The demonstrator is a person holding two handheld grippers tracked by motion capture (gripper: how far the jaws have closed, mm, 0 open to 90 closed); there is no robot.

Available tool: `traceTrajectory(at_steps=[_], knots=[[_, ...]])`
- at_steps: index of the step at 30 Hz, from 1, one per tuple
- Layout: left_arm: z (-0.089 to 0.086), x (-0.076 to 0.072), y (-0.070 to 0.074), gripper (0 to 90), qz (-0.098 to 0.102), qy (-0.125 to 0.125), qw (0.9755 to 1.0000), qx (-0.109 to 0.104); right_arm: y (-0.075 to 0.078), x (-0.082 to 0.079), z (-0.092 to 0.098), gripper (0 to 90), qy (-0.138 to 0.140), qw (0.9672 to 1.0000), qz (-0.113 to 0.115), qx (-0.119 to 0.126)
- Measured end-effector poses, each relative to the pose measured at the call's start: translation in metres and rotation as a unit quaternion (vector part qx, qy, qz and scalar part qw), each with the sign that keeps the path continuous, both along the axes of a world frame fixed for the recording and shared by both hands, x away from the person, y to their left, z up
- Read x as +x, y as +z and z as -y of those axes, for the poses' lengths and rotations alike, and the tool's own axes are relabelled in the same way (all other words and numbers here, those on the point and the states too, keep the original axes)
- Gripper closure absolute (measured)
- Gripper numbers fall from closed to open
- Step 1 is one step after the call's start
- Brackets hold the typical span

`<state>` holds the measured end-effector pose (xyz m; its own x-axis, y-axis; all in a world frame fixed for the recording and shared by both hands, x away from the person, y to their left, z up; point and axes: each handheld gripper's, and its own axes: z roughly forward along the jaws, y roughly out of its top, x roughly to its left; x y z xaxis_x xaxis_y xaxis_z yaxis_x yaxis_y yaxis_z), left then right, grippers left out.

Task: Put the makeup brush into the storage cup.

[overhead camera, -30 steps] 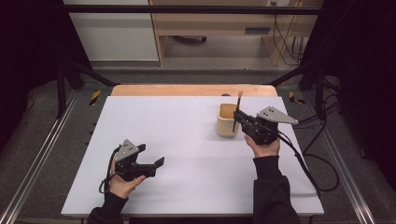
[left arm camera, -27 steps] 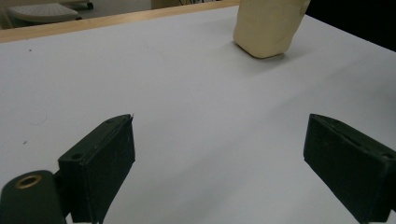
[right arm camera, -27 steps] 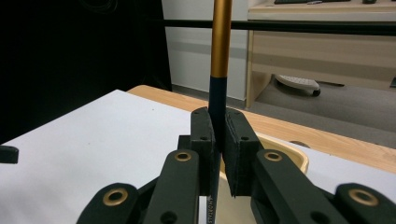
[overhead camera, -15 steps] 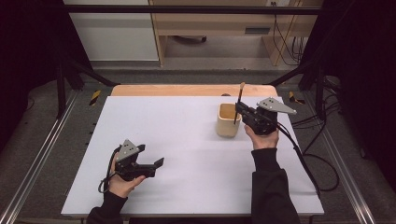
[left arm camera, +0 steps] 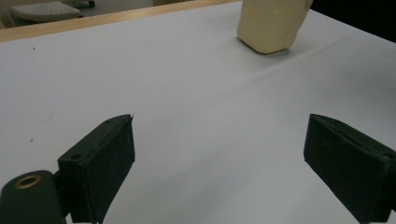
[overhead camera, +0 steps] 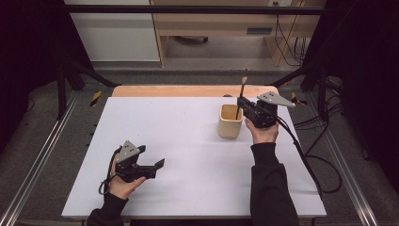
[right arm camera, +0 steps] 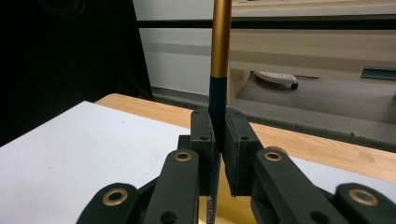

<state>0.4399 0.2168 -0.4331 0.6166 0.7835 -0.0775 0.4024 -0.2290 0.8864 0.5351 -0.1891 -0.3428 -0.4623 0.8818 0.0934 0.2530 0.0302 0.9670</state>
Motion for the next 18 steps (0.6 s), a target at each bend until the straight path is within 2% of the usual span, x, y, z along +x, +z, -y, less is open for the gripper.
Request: traceTrajectory(at_steps=[8,11,18], knots=[[0.0,0.0,0.0,8.3,0.0,-0.001,1.0,0.001,0.0,0.012,-0.003,83.4,-0.01,1.0,0.001,-0.003],[0.001,0.0,0.0,8.3,0.0,-0.002,1.0,0.003,-0.001,0.016,-0.004,83.4,-0.01,0.9999,0.0,0.006],[0.001,0.0,0.0,8.3,0.0,-0.002,1.0,0.003,-0.006,0.027,-0.007,83.5,-0.018,0.9998,-0.01,0.004]])
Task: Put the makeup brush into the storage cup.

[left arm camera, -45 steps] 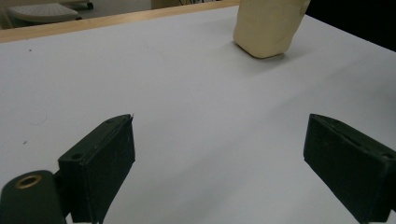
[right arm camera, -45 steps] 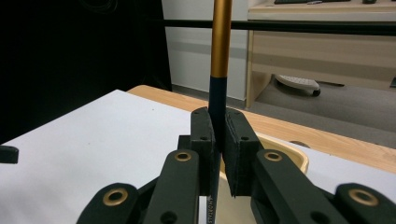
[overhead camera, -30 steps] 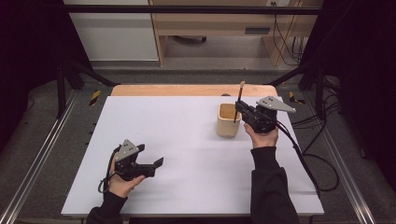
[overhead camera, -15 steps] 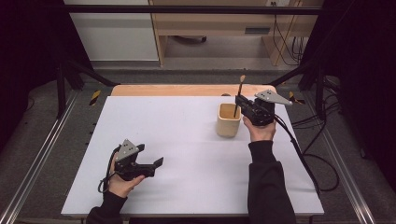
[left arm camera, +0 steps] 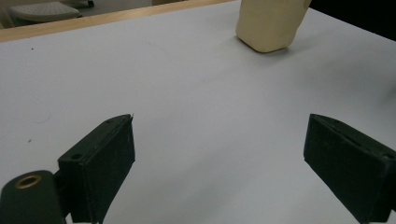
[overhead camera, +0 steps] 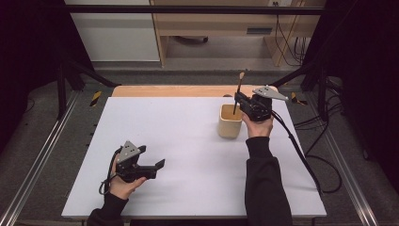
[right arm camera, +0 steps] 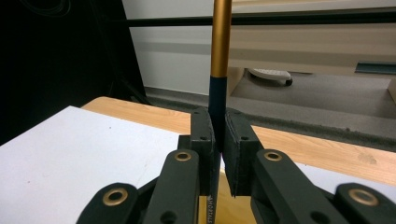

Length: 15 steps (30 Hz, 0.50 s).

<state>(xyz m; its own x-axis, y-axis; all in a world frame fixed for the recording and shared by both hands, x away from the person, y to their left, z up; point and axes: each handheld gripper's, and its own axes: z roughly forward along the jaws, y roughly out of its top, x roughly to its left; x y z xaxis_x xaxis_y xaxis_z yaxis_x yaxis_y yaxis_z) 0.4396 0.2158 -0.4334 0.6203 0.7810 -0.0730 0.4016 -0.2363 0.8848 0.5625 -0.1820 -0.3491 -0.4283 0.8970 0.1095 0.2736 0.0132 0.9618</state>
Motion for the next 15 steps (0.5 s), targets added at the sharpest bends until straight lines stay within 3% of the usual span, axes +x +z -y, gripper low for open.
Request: traceTrajectory(at_steps=[15], knots=[[0.0,0.0,0.0,8.4,0.001,0.0,1.0,-0.001,-0.016,0.011,-0.009,83.4,-0.005,0.9997,-0.018,-0.014]])
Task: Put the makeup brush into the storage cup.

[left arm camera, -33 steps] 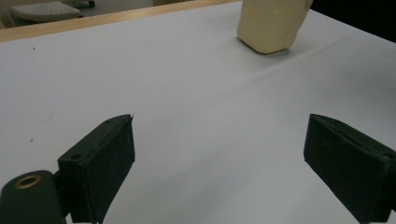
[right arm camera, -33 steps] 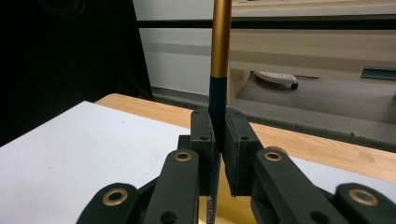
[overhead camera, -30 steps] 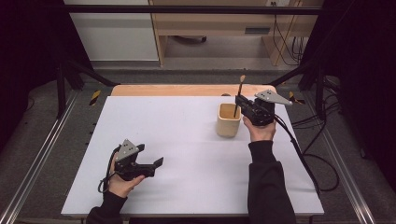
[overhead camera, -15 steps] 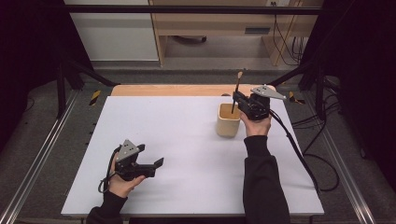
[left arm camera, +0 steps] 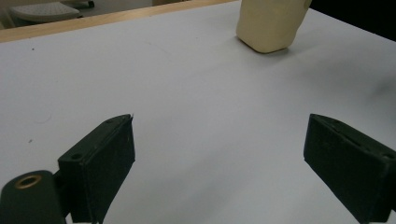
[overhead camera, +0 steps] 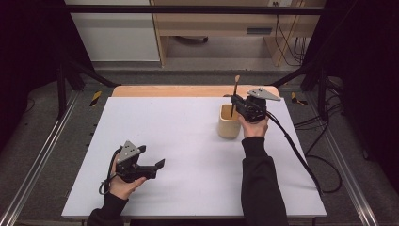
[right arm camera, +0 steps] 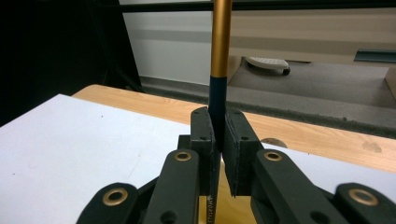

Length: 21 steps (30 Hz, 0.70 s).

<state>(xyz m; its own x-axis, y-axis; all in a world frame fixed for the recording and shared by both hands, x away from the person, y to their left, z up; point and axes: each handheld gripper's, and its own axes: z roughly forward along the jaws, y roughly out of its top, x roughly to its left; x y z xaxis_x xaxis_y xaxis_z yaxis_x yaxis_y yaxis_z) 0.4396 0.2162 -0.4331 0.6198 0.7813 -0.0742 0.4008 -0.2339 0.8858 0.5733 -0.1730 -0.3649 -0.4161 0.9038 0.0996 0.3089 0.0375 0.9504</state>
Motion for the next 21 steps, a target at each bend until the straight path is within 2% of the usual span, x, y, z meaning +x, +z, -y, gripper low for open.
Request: traceTrajectory(at_steps=[21], knots=[[0.0,0.0,0.0,8.3,0.0,0.0,1.0,0.002,-0.026,0.006,-0.003,83.4,-0.006,0.9995,-0.025,-0.016]])
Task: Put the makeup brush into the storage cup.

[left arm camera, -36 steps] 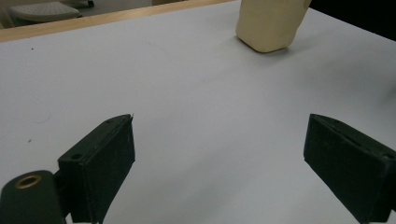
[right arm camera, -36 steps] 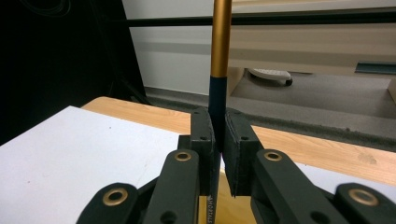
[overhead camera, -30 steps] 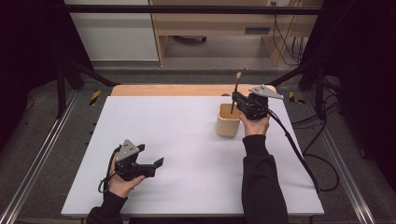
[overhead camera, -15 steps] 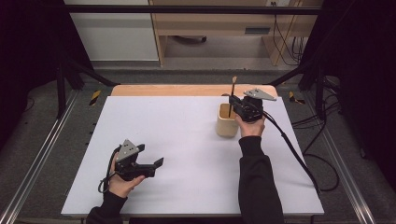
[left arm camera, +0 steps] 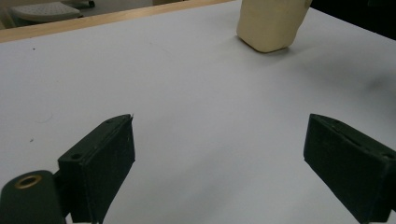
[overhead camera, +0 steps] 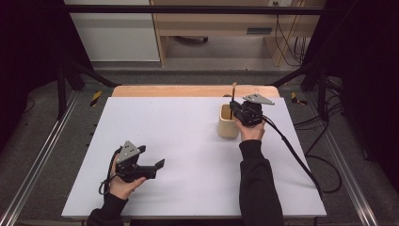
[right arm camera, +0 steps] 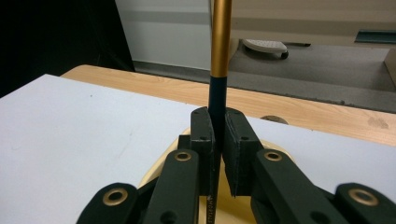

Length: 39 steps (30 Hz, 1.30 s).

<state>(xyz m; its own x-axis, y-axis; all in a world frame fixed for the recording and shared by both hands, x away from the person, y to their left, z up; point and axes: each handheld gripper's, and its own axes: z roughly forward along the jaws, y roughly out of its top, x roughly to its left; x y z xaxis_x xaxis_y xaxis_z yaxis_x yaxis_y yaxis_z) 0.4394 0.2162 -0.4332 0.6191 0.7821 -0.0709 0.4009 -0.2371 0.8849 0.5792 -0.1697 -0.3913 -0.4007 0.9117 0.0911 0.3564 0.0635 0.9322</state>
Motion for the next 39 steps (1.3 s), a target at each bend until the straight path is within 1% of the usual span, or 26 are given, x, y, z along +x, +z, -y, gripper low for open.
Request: traceTrajectory(at_steps=[10,11,13,14,18,22,24,25,28,34,39], knots=[[0.0,0.0,-0.001,8.4,0.0,0.0,1.0,0.002,-0.01,-0.001,0.003,83.4,-0.004,0.9999,-0.014,-0.002],[0.0,0.0,-0.001,8.3,-0.001,0.0,1.0,0.002,-0.011,-0.001,0.003,83.4,-0.004,0.9999,-0.013,-0.006],[0.0,0.001,-0.001,8.3,-0.001,-0.001,1.0,0.004,-0.012,0.0,0.002,83.4,-0.005,0.9998,-0.016,-0.01],[0.0,0.001,-0.001,8.4,-0.001,-0.001,1.0,0.003,-0.013,-0.001,0.002,83.4,-0.004,0.9998,-0.018,-0.008],[0.0,0.0,-0.001,8.4,-0.001,0.0,1.0,0.001,-0.016,-0.001,-0.001,83.3,-0.002,0.9997,-0.021,-0.011],[0.0,0.001,-0.001,8.3,-0.001,-0.001,1.0,0.004,-0.018,-0.001,-0.002,83.3,-0.002,0.9996,-0.023,-0.016],[0.0,0.001,-0.001,8.3,-0.001,-0.001,1.0,0.004,-0.019,-0.002,-0.003,83.3,-0.003,0.9995,-0.028,-0.014],[0.0,0.001,-0.001,8.3,-0.001,-0.001,1.0,0.004,-0.019,-0.001,-0.003,83.2,-0.002,0.9995,-0.027,-0.019],[0.0,0.001,-0.001,8.4,-0.002,-0.001,1.0,0.004,-0.02,-0.002,-0.003,83.2,-0.003,0.9994,-0.029,-0.02],[0.0,0.001,-0.001,8.3,-0.004,-0.002,1.0,0.005,-0.023,-0.003,0.001,82.2,-0.006,0.9993,-0.033,-0.017],[0.0,0.001,-0.001,8.4,-0.004,-0.001,1.0,0.005,-0.023,-0.005,0.004,80.0,-0.002,0.9994,-0.029,-0.02]])
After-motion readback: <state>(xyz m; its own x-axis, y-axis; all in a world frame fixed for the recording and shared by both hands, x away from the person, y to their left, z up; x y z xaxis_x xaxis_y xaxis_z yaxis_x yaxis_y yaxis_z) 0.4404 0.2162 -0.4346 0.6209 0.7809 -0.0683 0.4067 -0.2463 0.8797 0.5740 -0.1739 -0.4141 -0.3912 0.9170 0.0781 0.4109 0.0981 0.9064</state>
